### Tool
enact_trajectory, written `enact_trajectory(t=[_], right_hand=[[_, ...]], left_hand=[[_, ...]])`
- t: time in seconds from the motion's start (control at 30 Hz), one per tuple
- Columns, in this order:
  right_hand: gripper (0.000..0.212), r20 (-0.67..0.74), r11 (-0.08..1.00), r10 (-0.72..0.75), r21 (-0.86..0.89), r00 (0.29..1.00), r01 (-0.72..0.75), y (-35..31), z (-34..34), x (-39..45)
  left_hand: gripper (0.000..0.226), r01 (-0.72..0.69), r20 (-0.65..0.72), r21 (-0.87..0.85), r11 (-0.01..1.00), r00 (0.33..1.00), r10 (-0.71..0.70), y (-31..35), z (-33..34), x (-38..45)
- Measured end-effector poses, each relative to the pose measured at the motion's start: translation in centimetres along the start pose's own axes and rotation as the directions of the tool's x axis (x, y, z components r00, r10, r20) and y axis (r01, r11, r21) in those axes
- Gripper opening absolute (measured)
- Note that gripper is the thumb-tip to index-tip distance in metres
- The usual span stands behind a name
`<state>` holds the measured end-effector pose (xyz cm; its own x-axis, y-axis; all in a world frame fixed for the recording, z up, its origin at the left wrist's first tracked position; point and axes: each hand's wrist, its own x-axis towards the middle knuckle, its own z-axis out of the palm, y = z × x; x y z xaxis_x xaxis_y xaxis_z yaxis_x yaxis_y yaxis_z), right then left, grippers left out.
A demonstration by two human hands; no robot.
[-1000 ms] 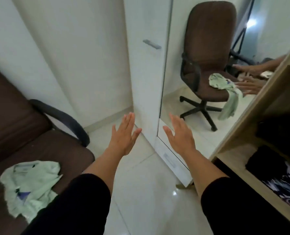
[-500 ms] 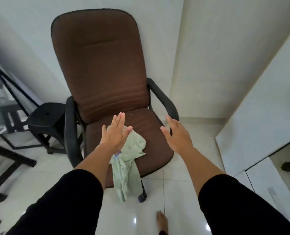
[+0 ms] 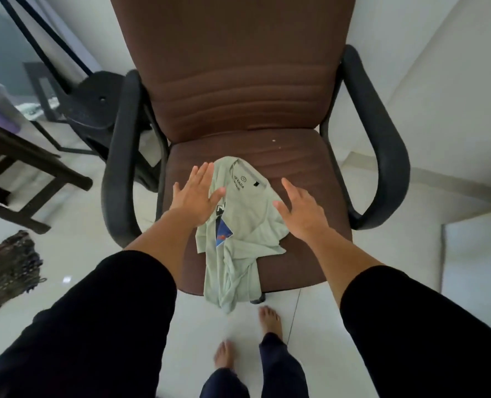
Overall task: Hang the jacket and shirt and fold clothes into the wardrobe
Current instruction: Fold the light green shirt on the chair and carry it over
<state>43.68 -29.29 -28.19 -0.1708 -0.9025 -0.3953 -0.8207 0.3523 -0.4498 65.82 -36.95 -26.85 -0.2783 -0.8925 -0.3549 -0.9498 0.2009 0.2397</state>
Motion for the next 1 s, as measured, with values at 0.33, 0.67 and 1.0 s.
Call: enact_trajectory(t=[0.33,0.67,1.0], right_hand=[[0.065,0.073,0.984,0.157,0.072,0.985,-0.163,3.6,6.7,9.7],[0.073,0.002,0.979,0.162,0.128,0.987,-0.161,5.0,9.1,12.4],[0.073,0.133,0.932,0.074,0.344,0.988,-0.116,0.8,0.9,8.5]], left_hand=[[0.067,0.046,0.218,0.132,0.990,0.973,-0.074,-1.6,6.7,12.8],[0.054,0.353,-0.013,-0.127,0.927,0.934,-0.358,-2.5,8.8,19.5],[0.031,0.210,0.030,-0.232,0.950,0.978,-0.209,-2.3,0.0,15.7]])
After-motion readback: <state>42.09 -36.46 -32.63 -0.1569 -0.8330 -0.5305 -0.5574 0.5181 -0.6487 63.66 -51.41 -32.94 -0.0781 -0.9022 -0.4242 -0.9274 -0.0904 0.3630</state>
